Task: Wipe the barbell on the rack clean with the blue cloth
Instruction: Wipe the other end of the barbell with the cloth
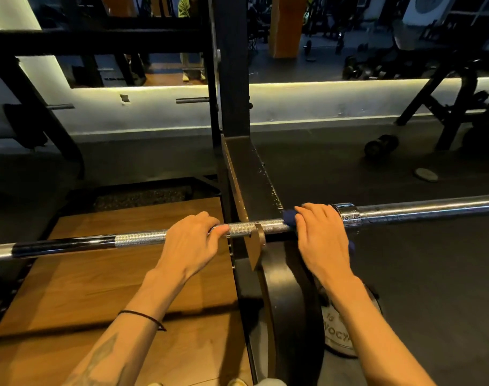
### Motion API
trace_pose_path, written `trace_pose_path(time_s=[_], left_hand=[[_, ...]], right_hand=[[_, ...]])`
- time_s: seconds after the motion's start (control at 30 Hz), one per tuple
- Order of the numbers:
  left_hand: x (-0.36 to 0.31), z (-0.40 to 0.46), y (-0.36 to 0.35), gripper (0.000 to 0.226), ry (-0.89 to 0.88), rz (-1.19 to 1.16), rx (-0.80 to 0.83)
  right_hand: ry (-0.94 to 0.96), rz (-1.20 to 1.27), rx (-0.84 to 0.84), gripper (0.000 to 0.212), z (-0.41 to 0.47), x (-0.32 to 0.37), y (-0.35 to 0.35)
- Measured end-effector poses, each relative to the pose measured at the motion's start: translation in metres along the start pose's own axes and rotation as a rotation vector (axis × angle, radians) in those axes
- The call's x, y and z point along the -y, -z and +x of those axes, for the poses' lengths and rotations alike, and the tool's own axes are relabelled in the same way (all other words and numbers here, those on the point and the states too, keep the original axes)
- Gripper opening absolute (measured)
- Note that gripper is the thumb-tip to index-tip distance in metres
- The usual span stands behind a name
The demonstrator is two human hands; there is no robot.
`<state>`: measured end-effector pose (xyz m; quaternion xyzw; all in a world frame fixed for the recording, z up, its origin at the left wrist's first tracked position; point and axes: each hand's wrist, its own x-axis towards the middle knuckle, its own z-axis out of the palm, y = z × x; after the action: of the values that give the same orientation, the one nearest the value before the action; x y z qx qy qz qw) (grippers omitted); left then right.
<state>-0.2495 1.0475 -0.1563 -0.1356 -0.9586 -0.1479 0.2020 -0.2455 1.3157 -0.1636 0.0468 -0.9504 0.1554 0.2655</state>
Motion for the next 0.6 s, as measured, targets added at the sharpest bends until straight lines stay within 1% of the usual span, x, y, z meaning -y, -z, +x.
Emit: trace_pose_path(time_s=[0.07,0.13,0.2,0.23,0.3,0.33,0.37,0.4,0.47,0.53,0.6], left_hand=[[-0.006,0.005,0.006,0.045,0.064,-0.015,0.052],[-0.009,0.014,0.012,0.05,0.083,0.11,0.136],[-0.006,0.021,0.014,0.035,0.039,0.245,0.214],[-0.006,0.022,0.015,0.026,-0.017,0.281,0.192],[-0.006,0.018,0.012,0.015,-0.076,0.275,0.081],[-0.003,0.015,0.008,0.01,-0.126,0.265,-0.001],[-0.003,0.012,0.004,0.022,-0.111,0.228,0.002],[-0.002,0.007,-0.002,0.035,-0.094,0.192,-0.011],[-0.002,0.001,-0.007,0.045,-0.039,0.155,-0.032],[-0.003,-0.002,-0.01,0.053,-0.019,0.203,-0.035],[-0.004,-0.006,-0.011,0.058,-0.027,0.21,-0.013]], right_hand=[[-0.001,0.002,0.009,0.039,0.003,0.018,-0.004],[0.051,0.103,0.049,0.035,-0.002,0.04,-0.013],[0.146,0.127,0.095,0.036,-0.004,0.052,-0.019],[0.184,0.113,0.111,0.04,-0.001,0.051,-0.016],[0.211,0.039,0.166,0.047,0.007,0.041,-0.002],[0.208,-0.039,0.199,0.049,0.01,0.031,0.003],[0.187,-0.12,0.208,0.051,0.012,0.02,0.008],[0.141,-0.18,0.182,0.049,0.011,0.01,0.01],[0.024,-0.205,0.096,0.041,0.002,0.007,0.007],[-0.012,-0.12,0.032,0.034,-0.005,0.024,-0.008],[0.069,0.023,0.022,0.036,-0.01,0.048,-0.019]])
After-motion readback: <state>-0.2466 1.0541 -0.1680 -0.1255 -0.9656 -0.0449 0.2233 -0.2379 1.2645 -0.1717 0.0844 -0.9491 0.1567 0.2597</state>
